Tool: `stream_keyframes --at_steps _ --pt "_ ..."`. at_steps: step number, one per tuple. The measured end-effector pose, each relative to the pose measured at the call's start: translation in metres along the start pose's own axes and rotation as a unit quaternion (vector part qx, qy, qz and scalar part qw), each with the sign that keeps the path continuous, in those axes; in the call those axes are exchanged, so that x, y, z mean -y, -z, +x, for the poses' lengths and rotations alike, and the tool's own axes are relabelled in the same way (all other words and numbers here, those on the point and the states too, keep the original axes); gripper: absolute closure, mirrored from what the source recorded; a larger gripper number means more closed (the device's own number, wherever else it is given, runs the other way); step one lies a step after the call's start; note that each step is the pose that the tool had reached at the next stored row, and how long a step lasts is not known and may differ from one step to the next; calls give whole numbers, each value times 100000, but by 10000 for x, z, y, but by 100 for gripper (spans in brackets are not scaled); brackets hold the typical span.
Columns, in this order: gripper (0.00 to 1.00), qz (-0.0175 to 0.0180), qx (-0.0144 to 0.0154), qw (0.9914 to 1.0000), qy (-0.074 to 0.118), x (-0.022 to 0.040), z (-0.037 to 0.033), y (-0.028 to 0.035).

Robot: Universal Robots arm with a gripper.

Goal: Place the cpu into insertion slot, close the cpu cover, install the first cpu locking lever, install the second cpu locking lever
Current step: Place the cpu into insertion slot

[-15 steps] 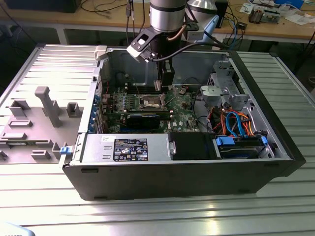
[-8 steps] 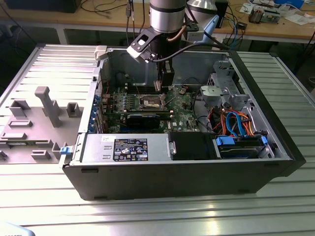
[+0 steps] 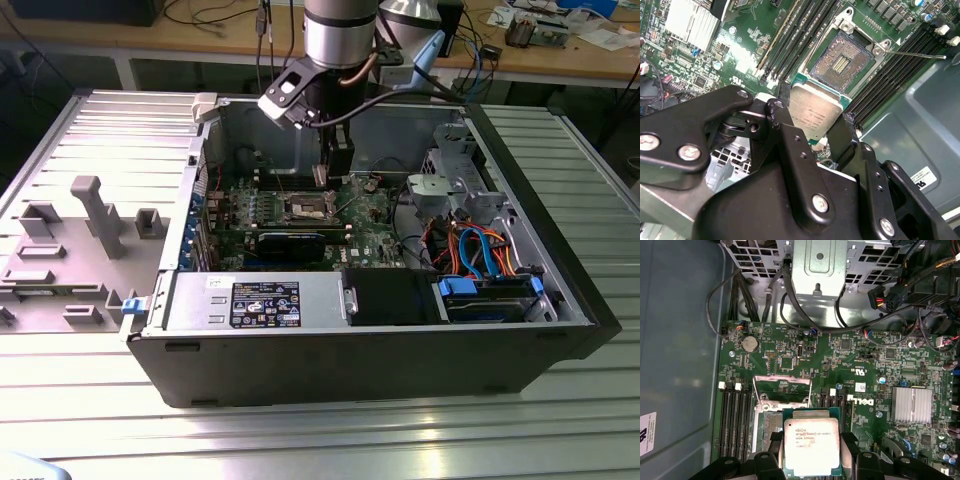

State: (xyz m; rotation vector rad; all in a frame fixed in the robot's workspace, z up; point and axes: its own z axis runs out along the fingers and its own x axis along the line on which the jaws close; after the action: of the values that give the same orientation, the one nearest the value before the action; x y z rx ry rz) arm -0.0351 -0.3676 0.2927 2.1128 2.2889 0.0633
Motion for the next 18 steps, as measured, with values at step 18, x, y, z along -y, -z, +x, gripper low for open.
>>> stream_keyframes --at_steps 18 --pt "46 4 2 100000 0 1 10 -39"
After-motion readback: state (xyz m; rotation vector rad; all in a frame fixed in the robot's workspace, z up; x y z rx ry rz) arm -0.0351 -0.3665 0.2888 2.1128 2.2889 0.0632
